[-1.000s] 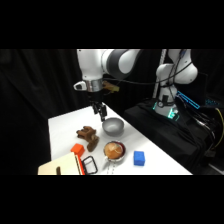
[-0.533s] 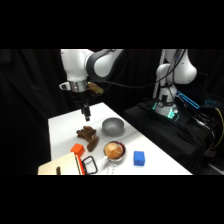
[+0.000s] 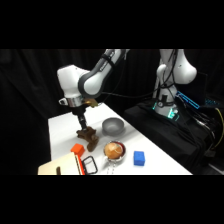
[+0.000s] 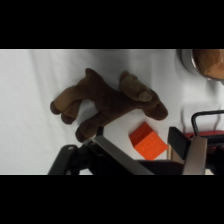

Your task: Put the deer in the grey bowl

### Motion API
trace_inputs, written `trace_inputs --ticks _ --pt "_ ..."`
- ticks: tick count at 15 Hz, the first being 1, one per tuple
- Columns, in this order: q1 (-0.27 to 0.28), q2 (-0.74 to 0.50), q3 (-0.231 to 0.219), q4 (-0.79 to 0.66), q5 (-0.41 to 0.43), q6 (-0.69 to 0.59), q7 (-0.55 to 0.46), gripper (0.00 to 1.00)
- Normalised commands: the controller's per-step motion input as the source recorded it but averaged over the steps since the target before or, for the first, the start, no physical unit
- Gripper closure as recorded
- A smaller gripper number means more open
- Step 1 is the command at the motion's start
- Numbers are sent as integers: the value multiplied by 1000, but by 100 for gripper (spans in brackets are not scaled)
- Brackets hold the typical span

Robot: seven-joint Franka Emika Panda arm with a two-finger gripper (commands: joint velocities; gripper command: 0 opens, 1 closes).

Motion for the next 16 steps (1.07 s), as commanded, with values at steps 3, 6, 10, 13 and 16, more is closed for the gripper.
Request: trace_inputs --ticks 3,6,10,13,16 --pt "-94 283 24 221 84 151 94 0" --pt "-75 241 44 155 92 156 72 0" --pt "-63 224 70 171 101 157 62 0" --pt "-78 193 79 209 95 108 34 1" --pt "-78 137 74 186 84 83 24 32"
